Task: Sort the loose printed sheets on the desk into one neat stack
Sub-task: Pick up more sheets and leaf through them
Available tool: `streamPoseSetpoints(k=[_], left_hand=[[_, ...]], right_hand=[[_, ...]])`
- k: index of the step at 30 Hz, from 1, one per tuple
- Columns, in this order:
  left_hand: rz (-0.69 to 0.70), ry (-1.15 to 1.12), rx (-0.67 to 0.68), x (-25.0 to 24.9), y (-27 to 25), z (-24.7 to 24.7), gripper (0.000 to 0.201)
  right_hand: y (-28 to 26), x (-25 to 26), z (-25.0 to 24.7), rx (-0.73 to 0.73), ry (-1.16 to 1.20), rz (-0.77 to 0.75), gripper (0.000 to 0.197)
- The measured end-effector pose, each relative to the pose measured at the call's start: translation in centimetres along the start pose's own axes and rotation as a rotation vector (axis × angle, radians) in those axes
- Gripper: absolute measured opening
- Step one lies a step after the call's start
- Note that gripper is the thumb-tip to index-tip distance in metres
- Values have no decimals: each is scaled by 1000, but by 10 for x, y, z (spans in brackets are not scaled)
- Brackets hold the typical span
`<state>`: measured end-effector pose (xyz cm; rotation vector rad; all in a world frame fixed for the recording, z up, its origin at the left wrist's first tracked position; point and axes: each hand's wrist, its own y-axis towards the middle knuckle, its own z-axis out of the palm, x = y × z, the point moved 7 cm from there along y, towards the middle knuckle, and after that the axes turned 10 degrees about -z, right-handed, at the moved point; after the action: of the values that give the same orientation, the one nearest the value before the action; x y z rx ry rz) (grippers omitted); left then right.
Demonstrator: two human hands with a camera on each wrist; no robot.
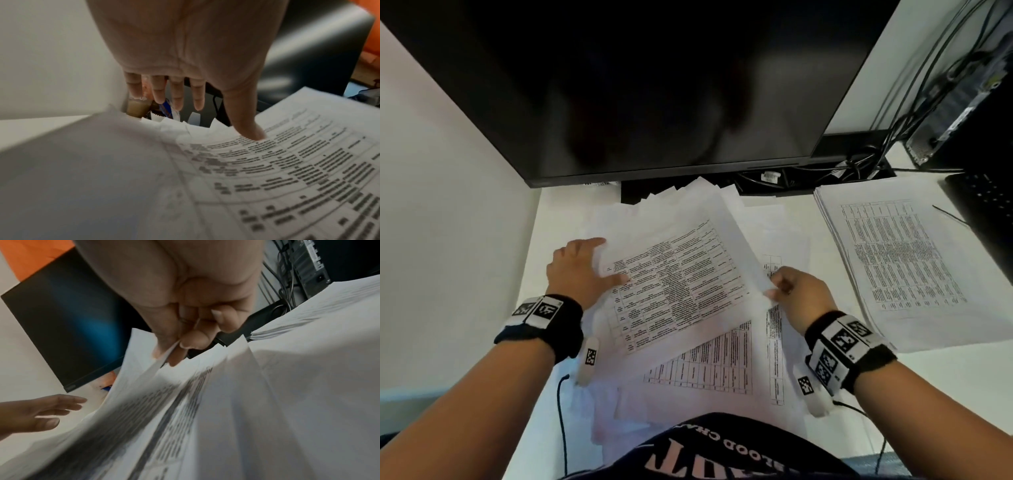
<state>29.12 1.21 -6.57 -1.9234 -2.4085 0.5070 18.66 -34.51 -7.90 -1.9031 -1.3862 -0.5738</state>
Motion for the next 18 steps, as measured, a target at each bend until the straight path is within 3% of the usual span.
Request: streamPoseSetpoints(k=[3, 7, 8, 11, 12, 15, 18], left_hand=[[112, -40, 24, -12, 2, -4, 82], [212, -369, 284, -25, -9, 5, 38], [228, -432, 294, -27, -13, 3, 40], [190, -424, 263, -22, -13, 0, 78], [170, -405, 289, -21, -13, 1, 79], [121, -378, 444, -17, -20, 13, 45], [127, -358, 549, -17, -36, 20, 19]], right_hand=[[-6, 15, -9, 5, 97, -93, 11], [-5, 28, -10, 103, 206, -188, 19], [-5, 29, -11, 110, 235, -196, 20], [-4, 32, -14, 125, 221, -251, 27], [-5, 33, -13, 140, 201, -264, 27], [-6, 35, -12, 127, 237, -256, 16], [2, 18, -21, -77, 415, -48, 15]])
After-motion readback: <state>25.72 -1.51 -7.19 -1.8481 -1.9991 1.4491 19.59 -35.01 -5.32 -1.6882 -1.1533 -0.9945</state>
